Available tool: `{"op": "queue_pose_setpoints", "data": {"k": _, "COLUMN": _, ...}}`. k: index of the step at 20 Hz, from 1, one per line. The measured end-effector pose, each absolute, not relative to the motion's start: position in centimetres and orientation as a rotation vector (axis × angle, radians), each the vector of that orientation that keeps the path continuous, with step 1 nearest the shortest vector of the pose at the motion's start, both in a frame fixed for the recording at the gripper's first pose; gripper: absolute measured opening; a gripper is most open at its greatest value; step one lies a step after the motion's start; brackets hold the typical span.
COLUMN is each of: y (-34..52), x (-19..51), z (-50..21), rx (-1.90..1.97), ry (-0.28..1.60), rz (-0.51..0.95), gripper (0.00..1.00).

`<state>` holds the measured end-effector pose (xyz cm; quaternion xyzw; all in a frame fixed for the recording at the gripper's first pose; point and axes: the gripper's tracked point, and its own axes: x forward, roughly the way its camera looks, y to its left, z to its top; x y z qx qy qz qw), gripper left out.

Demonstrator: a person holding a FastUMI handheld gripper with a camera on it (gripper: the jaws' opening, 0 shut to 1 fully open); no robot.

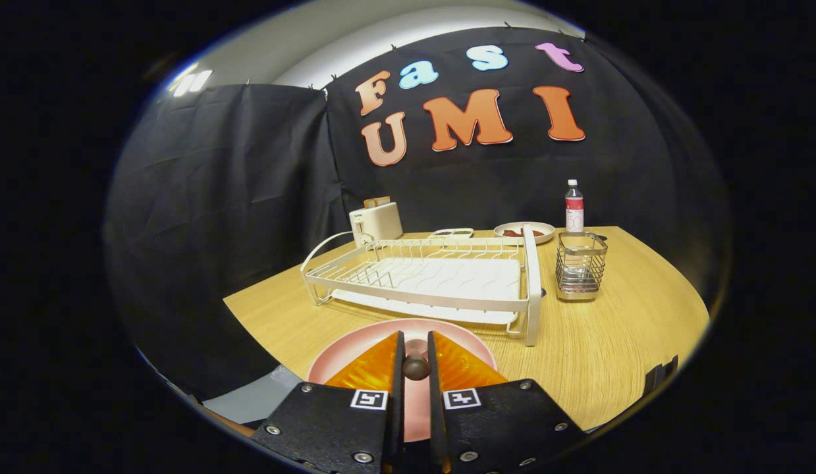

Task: Take the plate from the dish rack, then take the spoon from the basket and place it into the plate.

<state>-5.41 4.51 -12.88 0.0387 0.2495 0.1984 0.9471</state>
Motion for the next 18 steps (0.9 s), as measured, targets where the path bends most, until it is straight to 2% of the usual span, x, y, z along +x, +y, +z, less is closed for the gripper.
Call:
{"op": "queue_pose_setpoints", "data": {"k": 4, "y": 4.7, "x": -5.5, "z": -14.1, "rx": 0.039, "ry": 0.533, "rz": 0.381, "gripper": 0.20}}
{"op": "queue_pose_setpoints", "data": {"k": 10, "y": 4.5, "x": -4.3, "z": -13.6, "rx": 0.014, "ry": 0.496, "rz": 0.344, "gripper": 0.38}}
{"op": "queue_pose_setpoints", "data": {"k": 16, "y": 4.2, "x": -3.5, "z": -12.1, "rx": 0.047, "ry": 0.461, "rz": 0.289, "gripper": 0.46}}
{"op": "queue_pose_setpoints", "data": {"k": 18, "y": 3.5, "x": -3.0, "z": -11.2, "rx": 0.033, "ry": 0.436, "rz": 0.256, "gripper": 0.55}}
